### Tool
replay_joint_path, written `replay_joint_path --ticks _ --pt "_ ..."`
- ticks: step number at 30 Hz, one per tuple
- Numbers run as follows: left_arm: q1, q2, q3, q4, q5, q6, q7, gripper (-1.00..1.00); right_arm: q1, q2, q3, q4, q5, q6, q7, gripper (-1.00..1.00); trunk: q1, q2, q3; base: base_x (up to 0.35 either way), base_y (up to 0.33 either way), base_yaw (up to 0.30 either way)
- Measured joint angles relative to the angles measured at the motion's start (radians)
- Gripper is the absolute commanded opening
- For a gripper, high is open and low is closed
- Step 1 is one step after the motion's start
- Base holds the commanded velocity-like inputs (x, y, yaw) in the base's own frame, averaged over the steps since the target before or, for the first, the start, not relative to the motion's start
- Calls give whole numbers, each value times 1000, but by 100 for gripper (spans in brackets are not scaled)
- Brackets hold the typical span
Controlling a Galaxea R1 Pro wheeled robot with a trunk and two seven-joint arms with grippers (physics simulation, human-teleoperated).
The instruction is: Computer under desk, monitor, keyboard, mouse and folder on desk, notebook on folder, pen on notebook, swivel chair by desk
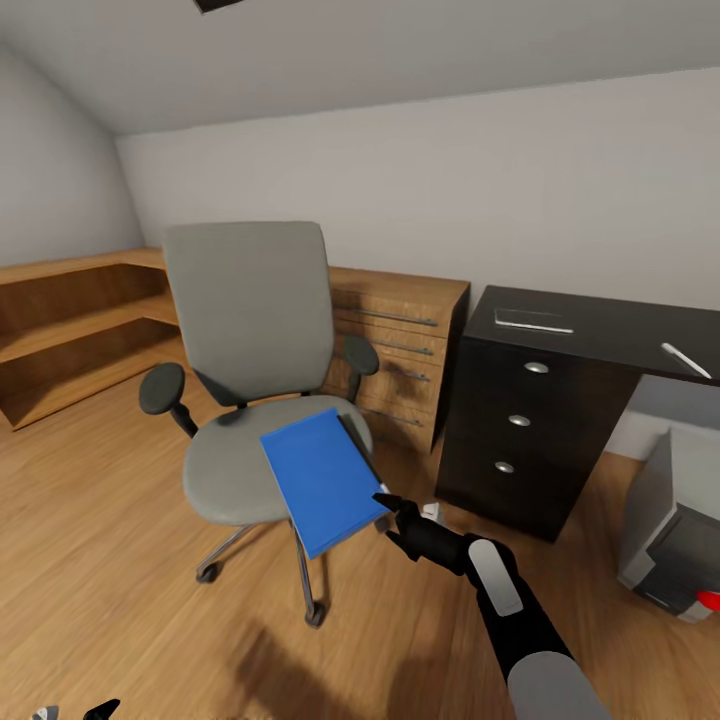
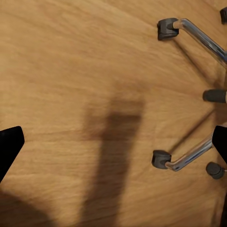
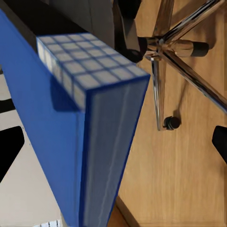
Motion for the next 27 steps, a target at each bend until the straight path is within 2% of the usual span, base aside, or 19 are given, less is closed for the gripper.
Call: replay_joint_path --ticks 12,19,27 --pt "0 0 -3 3 -13 -2 2 100 0 0 4 -4 -1 0 0 100 0 0 -4 4 0 0" --pt "1 -1 -3 13 -18 -8 5 100 0 0 4 -8 -1 -1 1 100 0 0 -4 136 0 0" --pt "1 0 -2 20 -21 -10 6 100 0 -1 3 -9 -1 -1 1 100 0 0 -4 29 0 0"
